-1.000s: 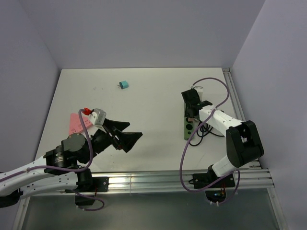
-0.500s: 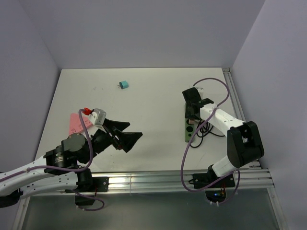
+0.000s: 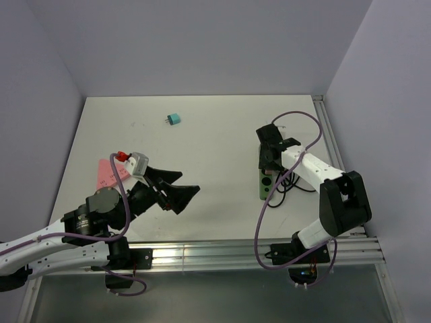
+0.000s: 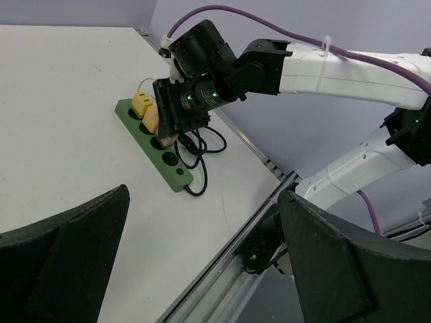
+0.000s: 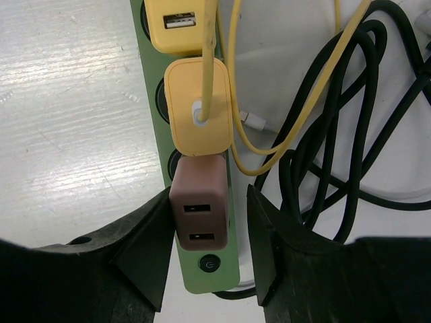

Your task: Insert the plug

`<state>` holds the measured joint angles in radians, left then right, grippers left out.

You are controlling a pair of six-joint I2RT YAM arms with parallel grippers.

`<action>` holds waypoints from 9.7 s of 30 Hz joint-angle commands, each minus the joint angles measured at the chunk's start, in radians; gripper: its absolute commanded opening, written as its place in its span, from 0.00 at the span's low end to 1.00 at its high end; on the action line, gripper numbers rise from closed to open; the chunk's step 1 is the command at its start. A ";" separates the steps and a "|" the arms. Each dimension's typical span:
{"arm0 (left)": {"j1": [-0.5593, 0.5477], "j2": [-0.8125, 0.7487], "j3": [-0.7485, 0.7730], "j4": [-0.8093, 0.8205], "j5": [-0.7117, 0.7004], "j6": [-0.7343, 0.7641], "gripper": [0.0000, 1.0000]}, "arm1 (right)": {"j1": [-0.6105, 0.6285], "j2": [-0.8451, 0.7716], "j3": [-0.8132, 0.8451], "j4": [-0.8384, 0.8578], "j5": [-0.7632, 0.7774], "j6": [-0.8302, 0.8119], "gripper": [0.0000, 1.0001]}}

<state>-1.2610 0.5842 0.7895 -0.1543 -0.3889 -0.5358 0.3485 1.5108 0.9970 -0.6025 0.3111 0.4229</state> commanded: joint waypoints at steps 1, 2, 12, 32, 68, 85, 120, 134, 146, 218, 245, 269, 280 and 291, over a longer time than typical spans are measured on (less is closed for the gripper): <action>0.000 -0.004 0.024 0.032 0.004 0.010 0.99 | -0.006 -0.067 0.020 -0.022 0.013 -0.006 0.52; 0.000 -0.003 0.024 0.033 0.004 0.008 0.99 | -0.006 -0.081 0.019 -0.023 0.011 -0.007 0.52; 0.000 0.011 0.025 0.039 0.018 0.005 0.99 | -0.006 -0.093 -0.001 -0.033 -0.018 -0.013 0.50; 0.000 -0.009 0.014 0.024 0.012 0.002 0.99 | -0.072 0.019 -0.064 -0.005 0.000 -0.019 0.00; 0.000 -0.034 0.005 0.027 0.035 -0.009 0.99 | 0.066 -0.101 -0.184 -0.031 0.036 0.176 0.08; 0.000 0.023 0.025 0.025 0.036 -0.012 0.99 | 0.030 -0.081 -0.224 0.030 -0.035 0.203 0.00; 0.000 0.003 0.024 0.009 0.025 -0.001 0.99 | 0.133 -0.089 -0.244 0.029 0.086 0.301 0.32; 0.000 0.013 0.030 -0.013 0.005 -0.006 0.99 | 0.225 -0.310 -0.163 0.031 0.117 0.270 0.75; 0.000 0.126 0.155 -0.201 -0.216 -0.007 0.99 | 0.280 -0.770 -0.216 -0.005 0.073 0.320 0.76; 1.065 1.712 0.953 0.124 0.673 0.970 0.86 | 0.277 -0.735 -0.345 0.170 -0.265 0.043 0.74; 1.063 1.780 1.019 0.145 0.601 0.879 0.89 | 0.279 -0.732 -0.342 0.153 -0.270 0.056 0.73; 1.055 1.723 1.045 0.087 0.556 0.726 0.00 | 0.279 -0.771 -0.304 0.095 -0.238 0.166 0.73; 1.063 1.220 0.932 0.058 0.585 0.200 0.00 | 0.277 -0.790 -0.301 0.133 -0.296 0.355 0.74; 1.037 0.484 0.297 0.372 1.025 -0.092 0.00 | 0.271 -0.902 -0.362 0.271 -0.559 0.471 0.92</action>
<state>-0.2062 1.1446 1.2362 0.1364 0.4507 -0.5091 0.6239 0.6781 0.6659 -0.4583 -0.0978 0.8440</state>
